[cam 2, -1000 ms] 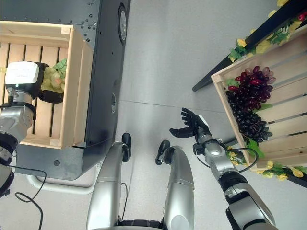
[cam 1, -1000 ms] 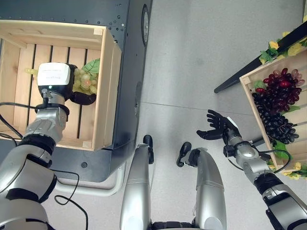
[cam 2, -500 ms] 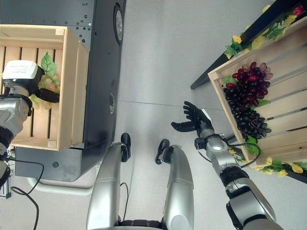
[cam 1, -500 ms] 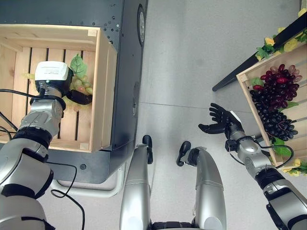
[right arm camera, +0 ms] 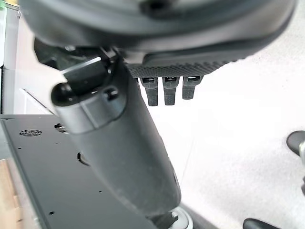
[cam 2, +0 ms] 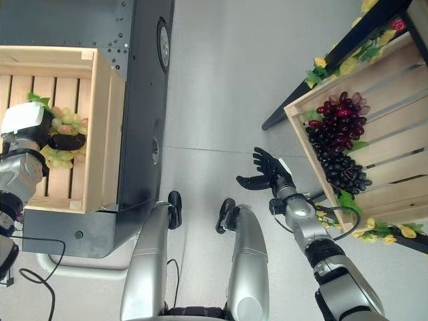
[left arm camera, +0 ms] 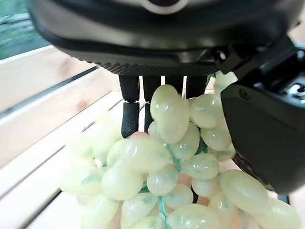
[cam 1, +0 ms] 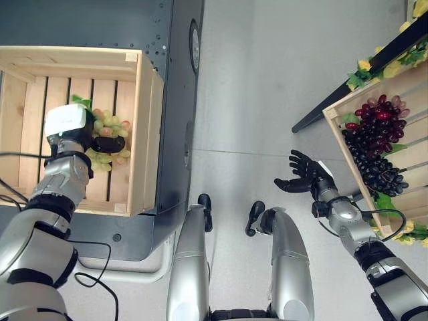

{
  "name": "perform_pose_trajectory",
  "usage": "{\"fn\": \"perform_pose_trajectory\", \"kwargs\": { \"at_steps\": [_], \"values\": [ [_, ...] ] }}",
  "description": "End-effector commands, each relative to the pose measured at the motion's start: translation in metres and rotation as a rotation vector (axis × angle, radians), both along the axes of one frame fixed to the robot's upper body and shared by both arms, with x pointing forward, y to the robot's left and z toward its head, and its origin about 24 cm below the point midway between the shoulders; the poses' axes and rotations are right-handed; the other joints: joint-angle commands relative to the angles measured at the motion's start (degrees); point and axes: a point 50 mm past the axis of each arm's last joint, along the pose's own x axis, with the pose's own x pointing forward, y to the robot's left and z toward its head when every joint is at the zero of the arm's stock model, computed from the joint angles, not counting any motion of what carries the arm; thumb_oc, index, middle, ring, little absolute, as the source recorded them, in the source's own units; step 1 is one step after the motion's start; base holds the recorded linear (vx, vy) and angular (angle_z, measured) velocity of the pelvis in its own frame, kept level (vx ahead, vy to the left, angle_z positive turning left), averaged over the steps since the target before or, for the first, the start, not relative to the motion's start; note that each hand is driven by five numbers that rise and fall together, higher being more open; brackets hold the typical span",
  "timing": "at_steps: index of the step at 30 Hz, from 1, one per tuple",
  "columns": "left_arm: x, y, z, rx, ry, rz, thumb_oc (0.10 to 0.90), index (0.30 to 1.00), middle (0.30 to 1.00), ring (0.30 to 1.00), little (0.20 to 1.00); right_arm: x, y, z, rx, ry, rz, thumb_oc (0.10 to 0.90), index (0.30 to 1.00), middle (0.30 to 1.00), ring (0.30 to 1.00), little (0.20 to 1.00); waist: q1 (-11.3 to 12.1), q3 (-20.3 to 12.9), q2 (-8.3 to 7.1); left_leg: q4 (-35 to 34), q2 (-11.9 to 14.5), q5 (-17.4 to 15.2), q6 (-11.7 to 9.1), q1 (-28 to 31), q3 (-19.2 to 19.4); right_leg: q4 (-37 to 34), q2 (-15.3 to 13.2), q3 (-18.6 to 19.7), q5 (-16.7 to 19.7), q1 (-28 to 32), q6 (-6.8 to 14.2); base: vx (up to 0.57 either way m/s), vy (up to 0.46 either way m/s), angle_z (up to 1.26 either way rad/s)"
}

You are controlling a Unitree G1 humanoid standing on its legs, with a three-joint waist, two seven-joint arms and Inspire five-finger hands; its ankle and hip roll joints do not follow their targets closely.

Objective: Pick up the fruits from the basket on one side to the basket on the other side

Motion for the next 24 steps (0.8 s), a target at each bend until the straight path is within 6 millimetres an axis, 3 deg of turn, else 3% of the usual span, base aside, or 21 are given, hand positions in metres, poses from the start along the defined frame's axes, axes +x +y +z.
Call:
{"fn": "perform_pose_trajectory", "kwargs": {
  "at_steps": [1,7,16,18,24],
  "values": [
    [-0.017,0.032,0.037,-0.076,-0.232,0.108,0.4,0.3,0.3,0.3,0.3,0.004,0.006,0.036,0.111,-0.2,0.052,0.8,0.9,0.9,0.9,0.9,0.33,-0.79,2.01,-9.52,-4.38,-2.6,3.45,11.3,5.73,-6.69,2.24,2.79,3.59,7.21,1.62,0.03,-0.008,-0.03],
    [-0.03,0.037,0.028,-0.374,-0.385,0.103,0.4,0.3,0.3,0.3,0.3,-0.012,0.01,0.018,0.171,-0.158,0.038,0.8,0.9,0.9,0.9,0.9,0.14,-0.79,2.73,-13.36,-5.88,-1.35,3.73,18.65,5.13,-10.53,2.05,3.76,5.02,13.94,1.65,0.01,-0.01,-0.01],
    [-0.053,0.041,-0.024,-0.888,-0.609,0.179,0.4,0.3,0.3,0.3,0.3,-0.036,0.021,-0.017,0.211,-0.065,0.017,0.8,0.9,0.9,0.9,0.9,-0.1,-6.02,2.77,-21.48,-6.41,0.06,3.19,29.17,4.13,-18.62,2.05,3.3,5.97,24.34,2.23,0.05,-0.011,-0.01],
    [-0.055,0.039,-0.029,-0.942,-0.655,0.16,0.4,0.3,0.3,0.3,0.3,-0.04,0.023,-0.022,0.215,-0.047,0.03,0.8,0.9,0.9,0.9,0.9,-0.17,-7.27,2.81,-23.75,-6.57,0.46,3.03,31.73,3.71,-21.08,2.2,3.3,6.31,26.95,2.42,0.05,-0.024,-0.07],
    [-0.056,0.029,-0.023,-0.892,-0.665,0.051,0.4,0.3,0.3,0.3,0.3,-0.052,0.023,-0.028,0.229,-0.043,0.047,0.8,0.9,0.9,0.9,0.9,0.06,-12.09,3.11,-30.42,-7.81,1.7,2.72,38.1,2.17,-29.39,2.97,2.5,7.49,34.65,3.15,0.06,-0.039,-0.03]
  ]
}}
